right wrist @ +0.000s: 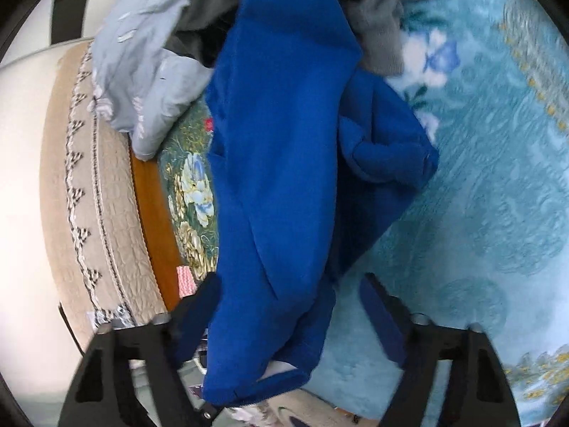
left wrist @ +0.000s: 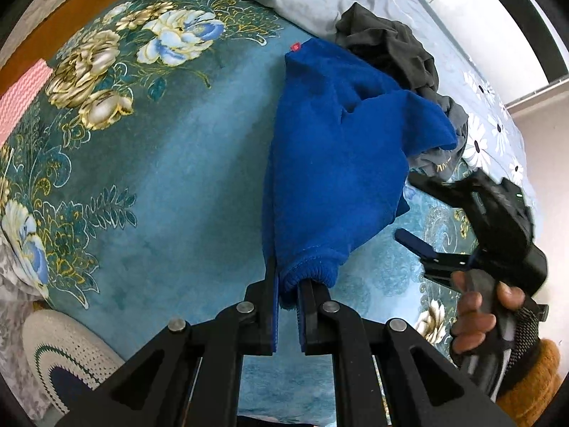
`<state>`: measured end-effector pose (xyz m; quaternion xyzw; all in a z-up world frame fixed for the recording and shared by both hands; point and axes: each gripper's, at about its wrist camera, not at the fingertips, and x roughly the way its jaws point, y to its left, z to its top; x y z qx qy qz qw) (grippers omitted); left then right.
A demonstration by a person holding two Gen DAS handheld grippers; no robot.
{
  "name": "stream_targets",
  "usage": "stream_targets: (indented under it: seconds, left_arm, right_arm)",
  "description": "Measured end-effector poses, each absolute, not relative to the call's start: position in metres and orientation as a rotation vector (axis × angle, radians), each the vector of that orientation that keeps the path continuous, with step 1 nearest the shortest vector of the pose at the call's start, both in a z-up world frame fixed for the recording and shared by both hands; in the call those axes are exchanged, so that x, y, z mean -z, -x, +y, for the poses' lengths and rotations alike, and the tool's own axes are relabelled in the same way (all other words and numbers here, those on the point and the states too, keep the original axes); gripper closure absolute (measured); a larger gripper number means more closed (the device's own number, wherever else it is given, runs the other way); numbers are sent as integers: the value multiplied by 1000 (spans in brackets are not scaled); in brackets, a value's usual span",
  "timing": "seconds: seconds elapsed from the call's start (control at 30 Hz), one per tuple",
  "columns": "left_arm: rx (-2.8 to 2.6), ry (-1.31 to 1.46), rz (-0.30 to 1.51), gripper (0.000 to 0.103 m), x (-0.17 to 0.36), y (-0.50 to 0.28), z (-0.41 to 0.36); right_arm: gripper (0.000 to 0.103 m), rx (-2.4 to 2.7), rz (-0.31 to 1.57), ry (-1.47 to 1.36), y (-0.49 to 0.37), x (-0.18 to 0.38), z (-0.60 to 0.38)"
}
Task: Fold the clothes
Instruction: 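Grasp the sweatshirt with the right gripper while the left gripper holds it up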
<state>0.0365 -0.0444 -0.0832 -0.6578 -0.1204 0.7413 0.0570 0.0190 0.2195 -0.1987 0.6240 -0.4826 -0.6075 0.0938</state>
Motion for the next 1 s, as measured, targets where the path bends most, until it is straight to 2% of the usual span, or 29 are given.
stream_targets:
  seconds: [0.1, 0.17, 0.23, 0.3, 0.37, 0.43, 0.5, 0.8, 0.93, 1.0]
  left_arm:
    - [-2243, 1999, -378, 95, 84, -34, -47]
    - [-2245, 2004, -385, 95, 85, -33, -49]
    - [-2246, 2016, -395, 95, 87, -32, -51]
    - [-2247, 2026, -406, 95, 89, -31, -53]
    - [-2249, 2038, -412, 95, 91, -31, -55]
    - [-2248, 2048, -414, 95, 93, -30, -56]
    - [-2250, 2047, -416, 95, 93, -30, -57]
    - [-2221, 1997, -457, 94, 87, -29, -56]
    - [-2157, 1929, -485, 72, 81, -34, -46]
    - [-2132, 1903, -496, 69, 81, -37, -43]
  right_arm:
    - [29, 1788, -1432, -1862, -11, 206, 212]
    - [36, 1772, -1431, -1868, -6, 209, 206]
    - [50, 1762, -1423, -1869, -1, 209, 202]
    - [57, 1748, -1417, -1877, 2, 208, 199]
    - [69, 1738, -1418, -1889, 4, 207, 198]
    - [89, 1730, -1423, -1896, 6, 205, 199]
    - [96, 1723, -1424, -1881, 8, 200, 200]
    - [98, 1760, -1397, -1587, 24, 131, 217]
    - [99, 1866, -1395, -1495, 26, 99, 247]
    - [99, 1932, -1414, -1465, 25, 88, 268]
